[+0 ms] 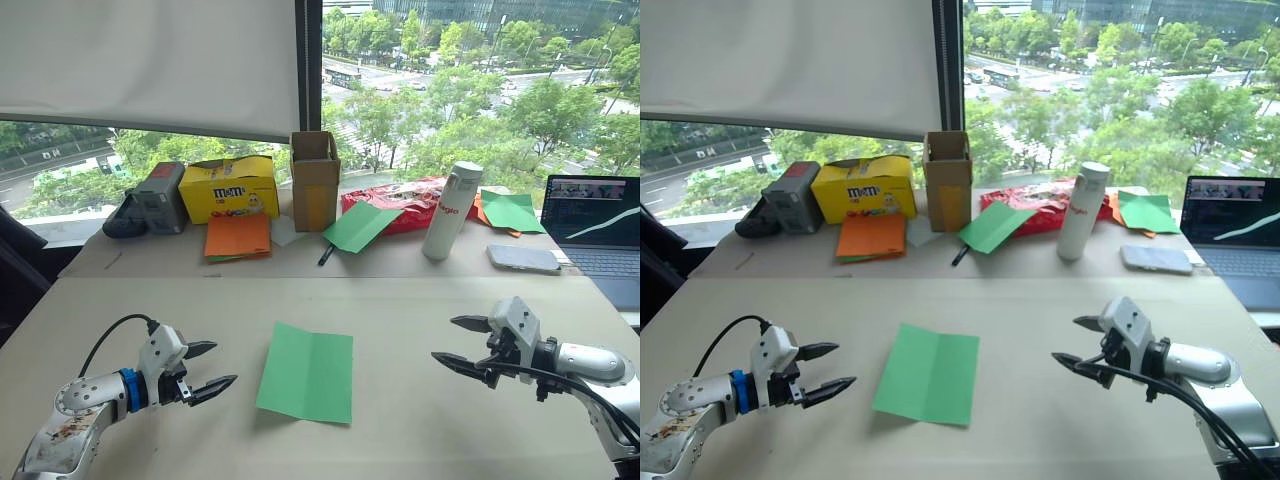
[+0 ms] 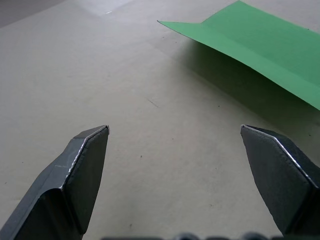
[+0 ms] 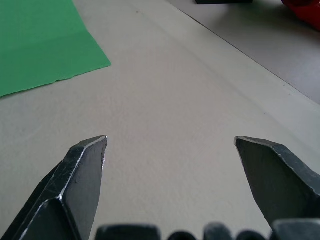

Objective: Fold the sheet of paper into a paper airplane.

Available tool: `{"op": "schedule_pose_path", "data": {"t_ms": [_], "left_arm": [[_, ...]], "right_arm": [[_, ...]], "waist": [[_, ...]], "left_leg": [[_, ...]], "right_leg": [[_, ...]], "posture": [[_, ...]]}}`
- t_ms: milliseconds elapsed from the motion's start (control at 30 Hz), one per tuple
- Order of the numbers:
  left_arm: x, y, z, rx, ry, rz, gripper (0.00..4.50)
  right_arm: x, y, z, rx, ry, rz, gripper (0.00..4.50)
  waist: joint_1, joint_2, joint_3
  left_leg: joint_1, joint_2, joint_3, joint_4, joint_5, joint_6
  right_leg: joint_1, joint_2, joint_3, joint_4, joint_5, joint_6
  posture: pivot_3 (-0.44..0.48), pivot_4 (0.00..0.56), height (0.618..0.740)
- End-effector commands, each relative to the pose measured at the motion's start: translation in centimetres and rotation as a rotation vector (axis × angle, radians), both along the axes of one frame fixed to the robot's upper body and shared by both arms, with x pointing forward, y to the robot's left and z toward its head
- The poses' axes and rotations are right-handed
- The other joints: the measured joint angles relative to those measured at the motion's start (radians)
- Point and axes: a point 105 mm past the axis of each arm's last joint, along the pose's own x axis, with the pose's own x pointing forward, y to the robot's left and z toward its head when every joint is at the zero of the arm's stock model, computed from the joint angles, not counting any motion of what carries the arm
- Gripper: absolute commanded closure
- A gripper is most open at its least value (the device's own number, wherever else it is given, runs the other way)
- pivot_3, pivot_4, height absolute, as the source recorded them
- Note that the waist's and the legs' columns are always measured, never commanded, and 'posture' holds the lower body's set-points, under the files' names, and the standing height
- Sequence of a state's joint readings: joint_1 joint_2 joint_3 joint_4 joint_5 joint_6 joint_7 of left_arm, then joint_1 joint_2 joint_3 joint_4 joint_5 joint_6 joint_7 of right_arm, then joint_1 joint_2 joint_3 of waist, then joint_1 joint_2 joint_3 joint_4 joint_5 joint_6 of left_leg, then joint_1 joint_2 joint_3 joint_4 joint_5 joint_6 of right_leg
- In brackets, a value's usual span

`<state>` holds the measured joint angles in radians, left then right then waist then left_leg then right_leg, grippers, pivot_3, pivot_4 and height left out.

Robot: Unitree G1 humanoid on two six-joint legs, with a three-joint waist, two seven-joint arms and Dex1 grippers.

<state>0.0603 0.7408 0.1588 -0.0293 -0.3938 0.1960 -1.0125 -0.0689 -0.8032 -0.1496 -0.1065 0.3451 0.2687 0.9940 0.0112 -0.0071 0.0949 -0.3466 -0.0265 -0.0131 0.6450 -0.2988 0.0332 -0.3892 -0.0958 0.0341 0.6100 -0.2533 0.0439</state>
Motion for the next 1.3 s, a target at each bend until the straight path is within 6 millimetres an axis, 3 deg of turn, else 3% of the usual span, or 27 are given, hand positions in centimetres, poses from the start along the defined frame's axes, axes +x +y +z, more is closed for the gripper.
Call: {"op": "schedule_pose_path", "data": {"t_ms": [33, 133, 333, 467, 600, 700, 833, 1067, 1300], "left_arm": [[0.4, -0.7, 2.3, -0.036, -0.041, -0.041, 0.04], [1.4, -2.0, 5.2, -0.149, -0.064, -0.13, 0.04], [1.4, -5.9, 7.7, -0.166, -0.059, -0.369, 1.87], [2.1, -8.6, 7.0, -0.073, -0.067, -0.525, 3.22], [3.3, -10.3, 4.6, 0.029, -0.053, -0.583, 4.47], [3.3, -10.4, 2.4, 0.099, -0.029, -0.619, 4.5], [2.9, -9.5, -0.1, 0.158, 0.018, -0.628, 4.5], [2.6, -8.1, -2.4, 0.19, 0.058, -0.588, 4.5], [1.3, -8.8, -3.8, 0.162, 0.081, -0.546, 4.5]], "right_arm": [[0.0, -0.2, 1.4, 0.004, -0.058, -0.006, 0.0], [-0.9, 0.4, 1.7, -0.004, -0.039, 0.011, 0.0], [-2.7, 2.0, 1.8, -0.01, 0.008, 0.042, 0.0], [-3.7, 3.1, 1.4, -0.016, 0.026, 0.041, 0.0], [-4.2, 4.0, 1.2, -0.015, 0.029, 0.023, 0.0], [-4.6, 4.0, 0.8, -0.024, 0.033, 0.006, 0.74], [-4.8, 3.9, 0.5, -0.028, 0.028, -0.013, 2.11], [-4.6, 5.3, -0.7, -0.05, 0.042, 0.03, 4.49], [-2.5, 9.0, -1.1, -0.067, 0.034, 0.141, 4.49]], "waist": [[0.001, 0.0, 0.0], [0.01, 0.0, 0.0], [0.002, 0.001, 0.0], [0.004, 0.001, 0.0], [0.003, 0.0, 0.0], [0.002, 0.0, 0.0], [0.001, 0.0, 0.0], [0.002, 0.0, 0.0], [0.002, 0.004, -0.002]], "left_leg": [[0.0, 0.0, 0.0, 0.0, 0.0, 0.0], [-0.003, -0.001, -0.004, 0.001, 0.0, -0.001], [-0.005, -0.001, -0.006, 0.002, 0.001, -0.001], [-0.005, -0.004, -0.007, 0.003, 0.001, -0.001], [-0.005, -0.008, -0.007, 0.004, 0.001, -0.001], [-0.006, -0.008, -0.009, 0.006, 0.001, -0.001], [-0.006, -0.008, -0.01, 0.007, 0.001, 0.0], [-0.006, -0.008, -0.013, 0.013, 0.0, 0.001], [-0.006, -0.009, -0.013, 0.015, 0.0, 0.001]], "right_leg": [[0.0, 0.0, 0.0, 0.0, 0.0, 0.0], [0.0, 0.0, -0.002, 0.0, 0.0, 0.0], [-0.001, 0.004, -0.003, 0.001, 0.0, 0.0], [0.0, 0.005, -0.009, 0.001, 0.0, 0.0], [0.001, 0.005, -0.011, 0.001, 0.0, 0.0], [0.001, 0.006, -0.014, 0.001, 0.0, 0.0], [0.001, 0.007, -0.015, 0.001, 0.0, 0.0], [0.003, 0.006, -0.018, 0.001, 0.0, 0.001], [0.003, 0.006, -0.018, 0.002, -0.001, 0.002]], "posture": [[0.0, 0.15, 0.74], [0.0, 0.15, 0.74], [0.0, 0.15, 0.74], [0.0, 0.15, 0.74], [0.0, 0.15, 0.74], [0.0, 0.15, 0.74], [0.0, 0.15, 0.74], [0.0, 0.15, 0.74], [0.0, 0.15, 0.74]]}}
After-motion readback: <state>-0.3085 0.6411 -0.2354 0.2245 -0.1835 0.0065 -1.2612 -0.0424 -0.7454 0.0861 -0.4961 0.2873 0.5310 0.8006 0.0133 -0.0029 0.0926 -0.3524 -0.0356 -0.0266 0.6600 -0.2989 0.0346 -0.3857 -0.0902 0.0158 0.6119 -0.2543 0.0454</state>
